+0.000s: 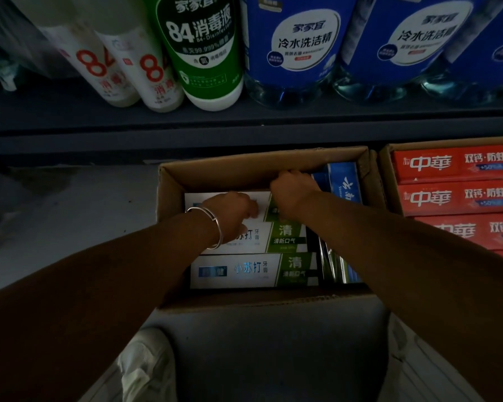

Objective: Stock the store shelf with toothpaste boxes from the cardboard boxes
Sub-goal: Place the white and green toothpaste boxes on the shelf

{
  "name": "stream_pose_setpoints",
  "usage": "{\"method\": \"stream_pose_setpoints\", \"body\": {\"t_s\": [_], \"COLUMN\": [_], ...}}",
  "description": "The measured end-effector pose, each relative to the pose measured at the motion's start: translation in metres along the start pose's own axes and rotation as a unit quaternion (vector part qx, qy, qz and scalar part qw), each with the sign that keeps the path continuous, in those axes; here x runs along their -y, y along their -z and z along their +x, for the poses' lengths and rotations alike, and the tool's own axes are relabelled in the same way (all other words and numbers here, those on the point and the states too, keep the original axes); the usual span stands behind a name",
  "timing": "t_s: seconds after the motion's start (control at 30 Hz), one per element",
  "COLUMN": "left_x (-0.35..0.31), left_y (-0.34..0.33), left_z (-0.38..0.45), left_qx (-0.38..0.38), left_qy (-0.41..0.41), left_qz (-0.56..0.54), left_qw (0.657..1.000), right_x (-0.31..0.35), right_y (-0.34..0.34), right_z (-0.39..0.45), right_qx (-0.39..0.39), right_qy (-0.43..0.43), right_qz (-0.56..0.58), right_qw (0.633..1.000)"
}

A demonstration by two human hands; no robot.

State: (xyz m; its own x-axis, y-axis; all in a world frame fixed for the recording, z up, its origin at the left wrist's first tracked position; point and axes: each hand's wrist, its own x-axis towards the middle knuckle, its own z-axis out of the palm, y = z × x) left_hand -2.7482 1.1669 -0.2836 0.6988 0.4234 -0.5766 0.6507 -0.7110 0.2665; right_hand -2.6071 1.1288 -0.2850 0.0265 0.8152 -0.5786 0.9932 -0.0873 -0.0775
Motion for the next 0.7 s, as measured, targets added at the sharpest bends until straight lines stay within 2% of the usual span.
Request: {"method": "stream_pose_setpoints", "body": {"t_s": [0.13,0.27,0.47,0.7], "left_x": [0.0,-0.002,-0.01,-0.011], "left_y": [0.005,0.007,0.006,-0.006], "left_z": [-0.003,-0.006,-0.006,-0.001], "left_qx": [0.001,0.002,0.017,0.064], "left_qy": [0.0,0.011,0.022,0.038], "left_qz": [-0.004,-0.001,0.033,0.107], "left_qw": [1.0,1.0,0.999,0.991], "right_x": [0.003,0.002,-0.002,-0.011], "right_y": [0.007,0.016,0.027,0.037], "right_z": [-0.007,-0.013,-0.035,-0.05], "right_qx": [0.023,0.006,-0.082,-0.105], "right_qy": [0.011,0.026,0.029,0.051], "right_qz": [0.074,0.011,-0.091,-0.125], "right_qw": [0.997,1.0,0.992,0.985]}}
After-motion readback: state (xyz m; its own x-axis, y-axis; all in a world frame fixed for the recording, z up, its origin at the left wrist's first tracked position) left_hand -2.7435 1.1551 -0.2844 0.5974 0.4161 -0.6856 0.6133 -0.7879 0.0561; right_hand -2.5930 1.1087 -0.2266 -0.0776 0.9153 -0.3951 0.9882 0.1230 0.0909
